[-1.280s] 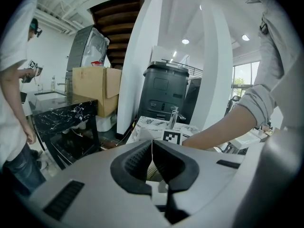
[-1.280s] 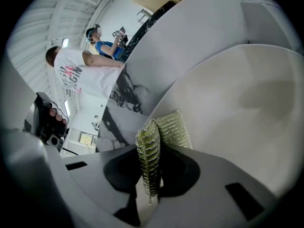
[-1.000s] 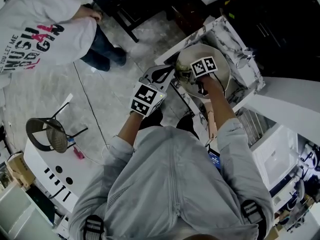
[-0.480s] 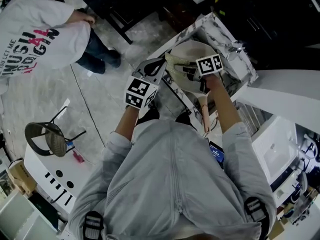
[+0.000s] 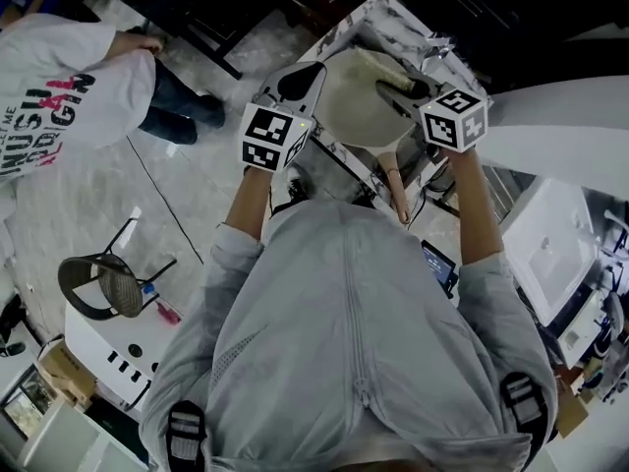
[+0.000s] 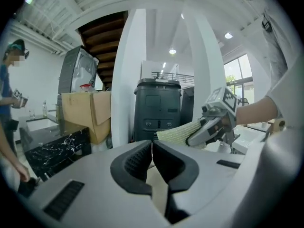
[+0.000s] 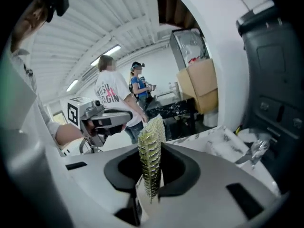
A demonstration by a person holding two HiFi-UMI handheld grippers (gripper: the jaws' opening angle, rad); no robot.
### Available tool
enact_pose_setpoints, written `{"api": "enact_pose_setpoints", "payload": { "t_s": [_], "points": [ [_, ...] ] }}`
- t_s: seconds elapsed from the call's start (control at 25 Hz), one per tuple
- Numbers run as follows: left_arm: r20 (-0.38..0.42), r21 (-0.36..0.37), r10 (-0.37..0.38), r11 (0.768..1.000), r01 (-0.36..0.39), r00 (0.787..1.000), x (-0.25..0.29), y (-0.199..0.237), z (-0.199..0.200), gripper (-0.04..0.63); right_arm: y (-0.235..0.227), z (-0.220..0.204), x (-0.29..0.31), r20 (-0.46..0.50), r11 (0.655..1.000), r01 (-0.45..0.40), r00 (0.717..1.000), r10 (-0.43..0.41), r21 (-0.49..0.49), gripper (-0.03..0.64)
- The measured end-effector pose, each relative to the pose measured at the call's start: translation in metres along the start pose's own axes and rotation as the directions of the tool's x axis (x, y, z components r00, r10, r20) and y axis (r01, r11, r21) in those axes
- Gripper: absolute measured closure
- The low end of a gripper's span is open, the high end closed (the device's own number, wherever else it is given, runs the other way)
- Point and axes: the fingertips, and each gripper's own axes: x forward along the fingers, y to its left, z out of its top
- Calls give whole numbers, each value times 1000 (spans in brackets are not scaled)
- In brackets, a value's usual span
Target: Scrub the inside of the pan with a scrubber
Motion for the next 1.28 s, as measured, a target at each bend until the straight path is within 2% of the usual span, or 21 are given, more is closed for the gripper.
{"api": "enact_pose_setpoints", "payload": {
  "t_s": [0.12, 0.28, 0.64, 0.96, 1.16, 1.28],
  "points": [
    [20, 45, -16, 999, 15, 1000, 5, -11, 16, 572, -1, 19, -38, 68, 990, 112, 992, -106, -89, 532],
    [52, 104, -22, 994, 17, 998, 10, -19, 38, 572, -1, 40, -84, 159, 954, 251, 961, -226, -161, 532],
    [114, 206, -49, 978, 24, 992, 14, -41, 78, 572, 1, 57, -156, 285, 878, 444, 878, -386, -179, 531],
    [175, 274, -68, 962, 18, 982, 9, -57, 119, 572, 8, 71, -196, 358, 808, 565, 799, -484, -168, 532],
    [203, 307, -83, 951, 17, 976, 4, -68, 136, 572, 13, 79, -206, 394, 781, 606, 762, -514, -151, 532],
    [211, 319, -91, 947, 19, 973, 3, -71, 141, 572, 12, 78, -206, 390, 767, 623, 751, -533, -152, 532]
  ]
}}
